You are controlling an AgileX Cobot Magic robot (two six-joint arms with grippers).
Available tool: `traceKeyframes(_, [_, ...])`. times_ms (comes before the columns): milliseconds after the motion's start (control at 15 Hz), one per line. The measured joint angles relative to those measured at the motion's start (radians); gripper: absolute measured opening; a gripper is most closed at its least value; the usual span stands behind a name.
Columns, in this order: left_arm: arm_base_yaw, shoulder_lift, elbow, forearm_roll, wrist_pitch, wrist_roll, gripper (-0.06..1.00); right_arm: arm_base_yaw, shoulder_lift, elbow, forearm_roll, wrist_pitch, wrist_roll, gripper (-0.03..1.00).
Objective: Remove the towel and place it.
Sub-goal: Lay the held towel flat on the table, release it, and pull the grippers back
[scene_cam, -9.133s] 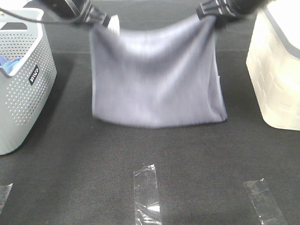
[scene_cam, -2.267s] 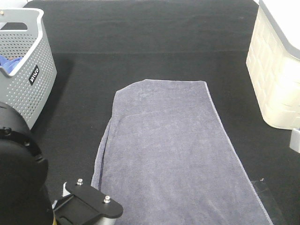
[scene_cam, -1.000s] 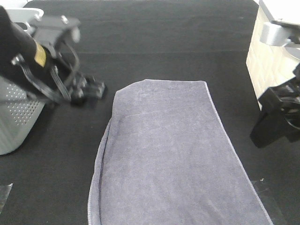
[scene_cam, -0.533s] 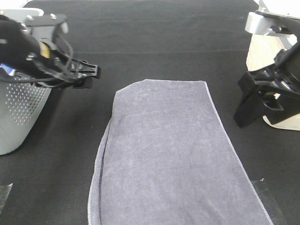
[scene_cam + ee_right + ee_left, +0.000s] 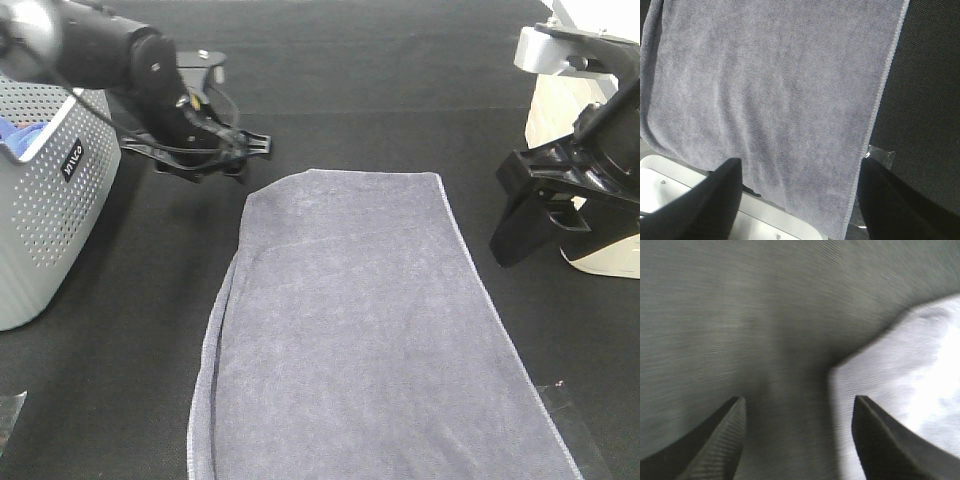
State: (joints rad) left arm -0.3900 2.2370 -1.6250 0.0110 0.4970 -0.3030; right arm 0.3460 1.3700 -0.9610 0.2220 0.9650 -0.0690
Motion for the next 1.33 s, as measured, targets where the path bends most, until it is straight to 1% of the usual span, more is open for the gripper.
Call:
traceKeyframes(67, [0.000,0.025,-0.040,-0.084,0.031,0.066,0.60,0.000,0.000,0.000,0.000,0.000,0.000,0.63])
traceKeyframes(133, [0.000,0.044,-0.075,-0.146,0.055,0.115,0.60,0.000,0.000,0.000,0.000,0.000,0.000,0.63])
traceKeyframes(200, [0.000,0.062,-0.101,-0.186,0.074,0.142,0.60,0.000,0.000,0.000,0.000,0.000,0.000,0.63])
traceKeyframes(333, [0.000,0.087,-0.141,-0.211,0.121,0.157,0.60,0.000,0.000,0.000,-0.001,0.000,-0.001,0.63])
traceKeyframes(467, [0.000,0.100,-0.152,-0.216,0.155,0.159,0.60,0.000,0.000,0.000,-0.002,-0.001,-0.001,0.63])
traceKeyframes(600, [0.000,0.129,-0.154,-0.222,0.154,0.153,0.60,0.000,0.000,0.000,-0.002,-0.001,-0.001,0.63])
traceKeyframes(733, [0.000,0.152,-0.154,-0.236,0.129,0.153,0.58,0.000,0.000,0.000,-0.002,-0.001,-0.001,0.63])
traceKeyframes(800, [0.000,0.156,-0.154,-0.239,0.111,0.153,0.54,0.000,0.000,0.000,-0.002,0.000,-0.001,0.63])
traceKeyframes(867, [0.000,0.158,-0.154,-0.241,0.094,0.153,0.45,0.000,0.000,0.000,-0.002,0.000,-0.001,0.63])
traceKeyframes(1000, [0.000,0.160,-0.154,-0.245,0.069,0.170,0.24,0.000,0.000,0.000,-0.002,0.000,-0.001,0.63])
traceKeyframes(1133, [-0.005,0.151,-0.154,-0.246,0.052,0.237,0.03,0.000,0.000,0.000,-0.002,0.000,-0.001,0.63])
traceKeyframes(1200, [-0.014,0.142,-0.154,-0.246,0.046,0.266,0.02,0.000,0.000,0.000,-0.002,0.001,-0.001,0.63])
traceKeyframes(1267, [-0.014,0.142,-0.154,-0.246,0.046,0.266,0.02,0.000,0.000,0.000,-0.002,0.001,-0.001,0.63])
traceKeyframes(1333, [-0.046,0.125,-0.157,-0.245,0.031,0.303,0.02,0.000,0.000,0.000,-0.002,0.002,-0.001,0.63])
